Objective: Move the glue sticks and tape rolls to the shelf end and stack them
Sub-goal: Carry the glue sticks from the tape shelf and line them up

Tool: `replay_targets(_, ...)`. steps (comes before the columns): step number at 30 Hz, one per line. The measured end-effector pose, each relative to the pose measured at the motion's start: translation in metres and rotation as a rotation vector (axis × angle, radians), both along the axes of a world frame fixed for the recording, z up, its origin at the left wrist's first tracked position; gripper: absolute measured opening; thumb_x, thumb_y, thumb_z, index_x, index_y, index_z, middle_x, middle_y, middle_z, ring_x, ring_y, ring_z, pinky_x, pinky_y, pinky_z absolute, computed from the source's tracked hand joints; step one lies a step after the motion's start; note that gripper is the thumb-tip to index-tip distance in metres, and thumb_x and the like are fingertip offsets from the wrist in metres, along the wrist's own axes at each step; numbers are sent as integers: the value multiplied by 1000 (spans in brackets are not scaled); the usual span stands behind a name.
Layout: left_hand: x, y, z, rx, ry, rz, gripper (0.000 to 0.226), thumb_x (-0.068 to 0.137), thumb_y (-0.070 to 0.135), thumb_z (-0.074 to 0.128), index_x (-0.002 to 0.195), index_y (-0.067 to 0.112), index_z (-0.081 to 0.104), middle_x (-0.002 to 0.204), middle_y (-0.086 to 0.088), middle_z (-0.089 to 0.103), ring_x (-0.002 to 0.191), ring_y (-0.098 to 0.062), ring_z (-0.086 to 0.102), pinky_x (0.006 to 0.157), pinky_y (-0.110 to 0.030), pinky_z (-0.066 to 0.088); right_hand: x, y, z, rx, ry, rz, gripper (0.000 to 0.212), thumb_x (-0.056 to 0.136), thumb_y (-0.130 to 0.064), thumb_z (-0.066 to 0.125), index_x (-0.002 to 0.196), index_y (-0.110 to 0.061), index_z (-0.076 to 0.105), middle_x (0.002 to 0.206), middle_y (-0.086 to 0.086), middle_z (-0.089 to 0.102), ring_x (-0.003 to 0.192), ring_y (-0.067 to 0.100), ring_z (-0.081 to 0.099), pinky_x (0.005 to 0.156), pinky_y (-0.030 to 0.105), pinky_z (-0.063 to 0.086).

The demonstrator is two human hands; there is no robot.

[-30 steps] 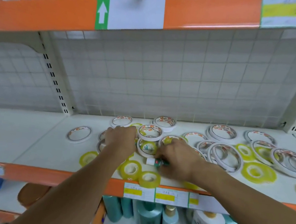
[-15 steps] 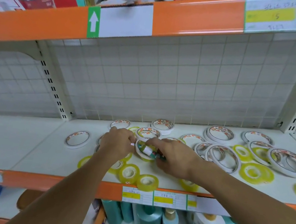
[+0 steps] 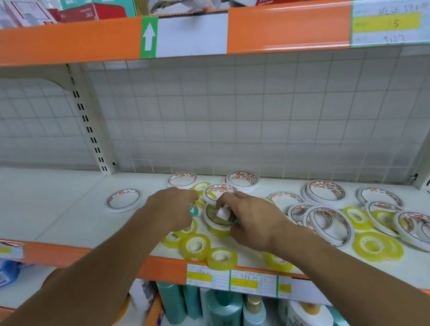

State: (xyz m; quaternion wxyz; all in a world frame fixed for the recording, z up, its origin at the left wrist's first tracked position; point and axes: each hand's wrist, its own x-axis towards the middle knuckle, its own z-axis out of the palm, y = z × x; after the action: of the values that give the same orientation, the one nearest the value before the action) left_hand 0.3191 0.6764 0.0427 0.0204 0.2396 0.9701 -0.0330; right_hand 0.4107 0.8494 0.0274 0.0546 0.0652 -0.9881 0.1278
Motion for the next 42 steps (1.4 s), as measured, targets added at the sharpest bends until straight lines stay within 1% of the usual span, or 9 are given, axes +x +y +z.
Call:
replay_targets(6,10,8,-15,-177,163,14,40,93,25,47,132,18,48,132,-7,54,120,-27,50,91,-36,44,5,-4,-3,19,-25,-7,50,85,-14,58,132,-28,46,124,1,54,111,25,57,82,37,52)
replay_targets(12,5,1,-29,-119,2,101,58,97,45,41,146,15,28,146,-14,36,134,-31,32,104,-43,36,4,-2,-9,34,18,-2,47,90,-16,58,134,-27,45,125,1,55,111,25,58,73,32,46)
replay_targets(16,2,-3,-19,-73,129,32,48,99,49,44,135,18,41,134,-8,50,124,-26,44,92,-37,42,-1,1,-11,6,2,-16,46,92,-12,56,136,-23,46,128,4,52,112,29,58,82,40,53)
replay_targets(19,1,0,-8,-83,256,-40,38,96,51,50,119,22,53,115,-3,60,109,-23,54,80,-34,39,-7,2,-8,-35,36,-28,36,92,-11,57,128,-16,55,124,6,52,109,30,59,86,45,52)
replay_targets(23,4,9,2,21,326,-97,26,95,40,58,114,24,50,104,0,65,95,-25,61,66,-31,36,-11,6,3,-19,91,-33,26,92,-13,54,117,-12,60,117,8,54,105,30,58,83,43,51)
replay_targets(26,3,19,6,73,322,-148,22,95,28,59,115,25,52,106,0,65,96,-25,59,66,-32,39,-6,16,11,58,132,-69,27,92,-14,51,119,-15,56,120,6,58,109,29,58,76,36,47)
replay_targets(30,6,43,11,38,289,-204,22,98,34,55,118,25,56,110,-3,64,104,-28,61,73,-32,40,8,41,22,208,126,-144,30,91,-12,52,120,-19,55,117,4,62,105,30,61,67,32,37)
replay_targets(35,22,91,16,56,295,-320,23,95,22,59,118,26,57,110,-5,64,103,-30,63,76,-37,47,36,80,25,237,40,-247,35,88,-13,54,120,-26,59,113,3,64,105,31,62,78,38,52)
replay_targets(42,67,171,20,100,323,-535,31,92,13,60,119,24,51,110,-8,65,101,-35,63,68,-35,39,92,143,26,246,32,-441,42,91,-15,52,129,-32,55,120,4,63,112,30,59,72,34,42)
